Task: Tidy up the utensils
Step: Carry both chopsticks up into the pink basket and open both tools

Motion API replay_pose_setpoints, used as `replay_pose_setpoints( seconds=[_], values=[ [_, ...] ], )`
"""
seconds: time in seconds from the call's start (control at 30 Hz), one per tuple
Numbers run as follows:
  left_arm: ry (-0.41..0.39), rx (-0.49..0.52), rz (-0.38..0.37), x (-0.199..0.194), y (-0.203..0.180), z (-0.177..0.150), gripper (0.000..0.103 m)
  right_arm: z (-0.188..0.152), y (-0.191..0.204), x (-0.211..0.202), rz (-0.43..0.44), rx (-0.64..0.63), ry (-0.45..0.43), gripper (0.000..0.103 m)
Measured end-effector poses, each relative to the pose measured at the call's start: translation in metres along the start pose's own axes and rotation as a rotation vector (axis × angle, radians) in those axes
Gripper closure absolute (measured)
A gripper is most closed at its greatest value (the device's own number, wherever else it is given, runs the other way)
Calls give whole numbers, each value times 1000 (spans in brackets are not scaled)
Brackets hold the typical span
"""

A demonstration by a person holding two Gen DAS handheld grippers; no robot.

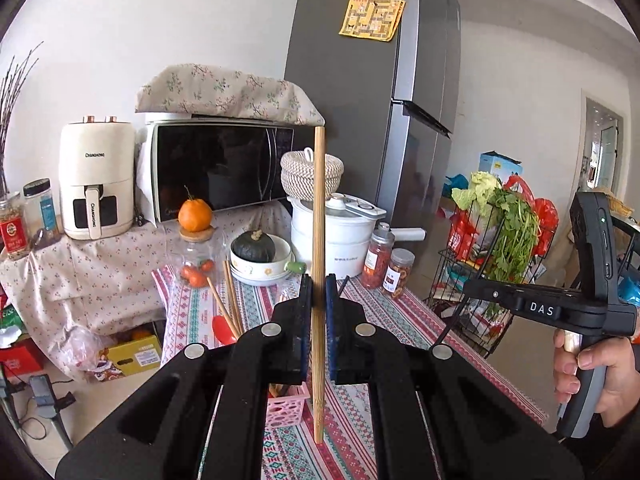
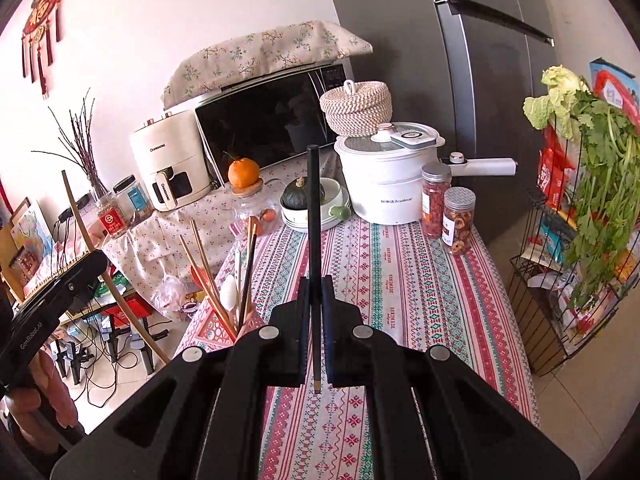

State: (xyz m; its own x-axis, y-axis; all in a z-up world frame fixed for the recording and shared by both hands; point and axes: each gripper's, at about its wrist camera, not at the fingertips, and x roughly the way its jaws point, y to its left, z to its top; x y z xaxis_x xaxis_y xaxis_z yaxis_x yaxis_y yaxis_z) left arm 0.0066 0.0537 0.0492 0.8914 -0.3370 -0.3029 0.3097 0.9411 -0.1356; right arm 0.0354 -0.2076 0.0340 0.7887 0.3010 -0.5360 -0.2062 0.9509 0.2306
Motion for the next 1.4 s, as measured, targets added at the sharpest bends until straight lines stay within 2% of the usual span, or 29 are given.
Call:
replay_pose_setpoints(
  seconds=[0.17, 0.27, 0.53, 0.67, 0.8, 0.83, 0.87, 0.9, 0.93, 0.97, 1.0, 1.03, 1.07, 1.1, 1.27, 1.4],
  values=[
    [-138, -24, 57, 6, 22, 7, 97, 6, 19, 5, 25, -22, -16, 97],
    [-183, -24, 87, 16, 30, 3, 98, 6, 25, 10, 35, -26, -10, 97],
    [-68, -36, 168, 63, 44, -27, 97, 3, 30, 19, 47, -33, -5, 97],
    [-7, -67, 155, 77, 51, -35, 97, 2, 33, 22, 56, -37, -4, 97],
    [126, -131, 108, 92, 55, -40, 95, 2, 37, 24, 73, -38, -12, 97],
    [151, -155, 95, 93, 58, -40, 92, 2, 38, 23, 80, -37, -17, 97],
    [162, -171, 95, 92, 58, -40, 84, 3, 40, 22, 88, -36, -23, 97],
    [171, -176, 103, 90, 59, -40, 66, 4, 41, 21, 95, -35, -31, 97],
    [182, -179, 113, 87, 59, -39, 56, 5, 43, 19, 101, -34, -40, 97],
    [187, -189, 119, 84, 60, -38, 37, 7, 45, 18, 108, -33, -49, 97],
    [197, -199, 126, 80, 62, -37, 23, 8, 46, 17, 116, -30, -57, 97],
    [213, -206, 135, 77, 63, -37, 19, 10, 48, 16, 123, -26, -65, 97],
    [236, -207, 152, 75, 65, -37, 11, 11, 49, 16, 133, -22, -71, 97],
    [258, -205, 170, 72, 66, -38, 7, 12, 51, 15, 142, -19, -77, 97],
    [357, -176, 241, 56, 75, -50, 7, 18, 63, 22, 178, -17, -93, 97],
    [390, -209, 231, 50, 86, -57, 7, 17, 76, 36, 178, -24, -79, 97]
  ],
)
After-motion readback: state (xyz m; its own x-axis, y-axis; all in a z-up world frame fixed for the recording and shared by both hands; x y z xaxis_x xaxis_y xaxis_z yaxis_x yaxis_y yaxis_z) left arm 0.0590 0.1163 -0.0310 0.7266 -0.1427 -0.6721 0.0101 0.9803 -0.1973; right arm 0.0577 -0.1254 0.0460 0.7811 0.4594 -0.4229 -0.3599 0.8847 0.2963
